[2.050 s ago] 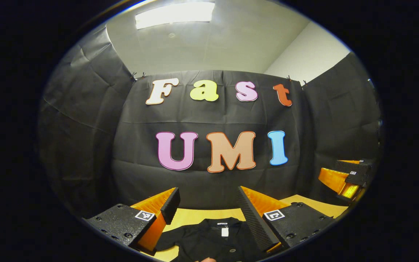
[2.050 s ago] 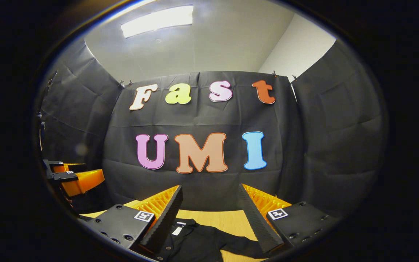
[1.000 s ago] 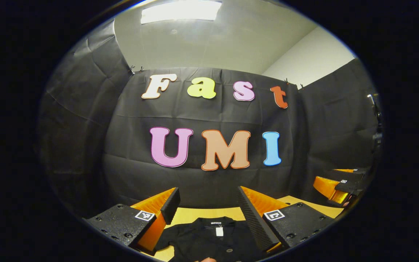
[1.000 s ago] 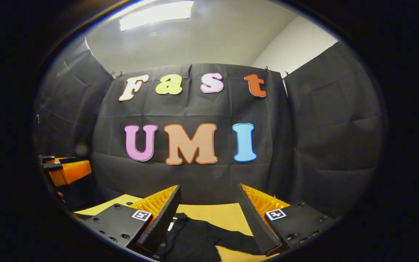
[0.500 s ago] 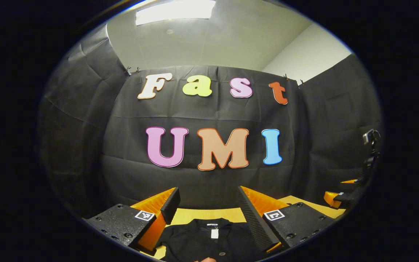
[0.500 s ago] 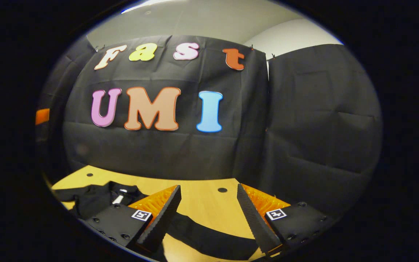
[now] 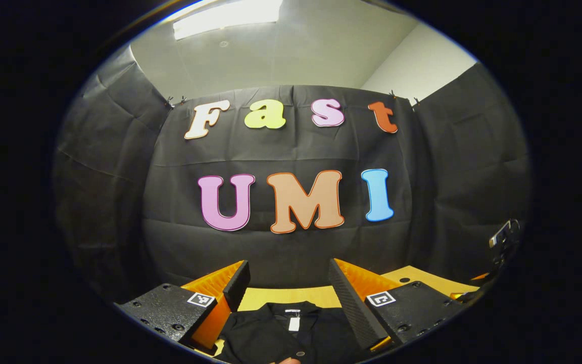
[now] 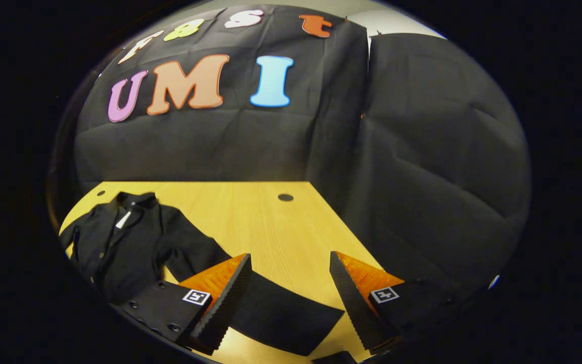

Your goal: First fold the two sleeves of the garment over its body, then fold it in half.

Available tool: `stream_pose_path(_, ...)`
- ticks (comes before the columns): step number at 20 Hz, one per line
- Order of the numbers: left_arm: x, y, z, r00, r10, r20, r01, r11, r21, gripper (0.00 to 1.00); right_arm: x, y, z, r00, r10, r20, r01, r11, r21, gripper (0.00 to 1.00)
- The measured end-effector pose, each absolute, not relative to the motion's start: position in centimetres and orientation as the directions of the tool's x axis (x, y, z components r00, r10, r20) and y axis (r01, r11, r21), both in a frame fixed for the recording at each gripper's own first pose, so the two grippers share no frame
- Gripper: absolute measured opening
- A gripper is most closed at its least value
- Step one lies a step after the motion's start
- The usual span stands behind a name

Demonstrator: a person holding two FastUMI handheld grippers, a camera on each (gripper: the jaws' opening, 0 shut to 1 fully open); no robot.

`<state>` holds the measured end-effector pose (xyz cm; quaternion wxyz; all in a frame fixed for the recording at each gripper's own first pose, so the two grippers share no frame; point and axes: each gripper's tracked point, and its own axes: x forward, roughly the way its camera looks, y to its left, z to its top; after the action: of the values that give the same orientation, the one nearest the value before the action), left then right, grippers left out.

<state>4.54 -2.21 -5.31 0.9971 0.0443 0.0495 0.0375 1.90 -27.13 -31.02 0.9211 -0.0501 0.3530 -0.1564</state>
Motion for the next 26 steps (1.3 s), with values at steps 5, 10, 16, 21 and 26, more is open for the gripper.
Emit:
stream_pose_path(5, 5.2, -4.4, -5.7, 0.991, 0.084, -0.108, -0.07, 0.99, 0.125, 0.93, -0.4, -30.2, -36.2, 0.596, -0.322, -0.736, 0.262, 0.944, -0.201, 1.0)
stream_pose_path(10, 5.5, -6.1, -5.8, 0.99, 0.089, -0.108, -0.073, 0.987, 0.142, 0.99, -2.9, -31.9, -40.9, 0.489, -0.303, -0.818, 0.255, 0.946, -0.198, 0.99)
stream_pose_path(16, 5.5, -6.7, -5.3, 0.99, 0.102, -0.096, -0.085, 0.982, 0.17, 0.99, -3.2, -30.1, -42.2, 0.506, -0.188, -0.842, 0.241, 0.968, -0.072, 0.72)
stream_pose_path(21, 4.5, -4.7, -5.5, 0.985, 0.137, -0.106, -0.123, 0.984, 0.132, 0.96, -2.6, -27.7, -40.6, 0.53, -0.173, -0.83, 0.198, 0.977, -0.078, 0.04)
stream_pose_path(26, 4.0, -1.4, -6.2, 0.985, 0.136, -0.109, -0.125, 0.986, 0.107, 0.96, 3.5, -23.5, -31.8, 0.713, -0.167, -0.681, 0.194, 0.98, -0.038, 0.03)
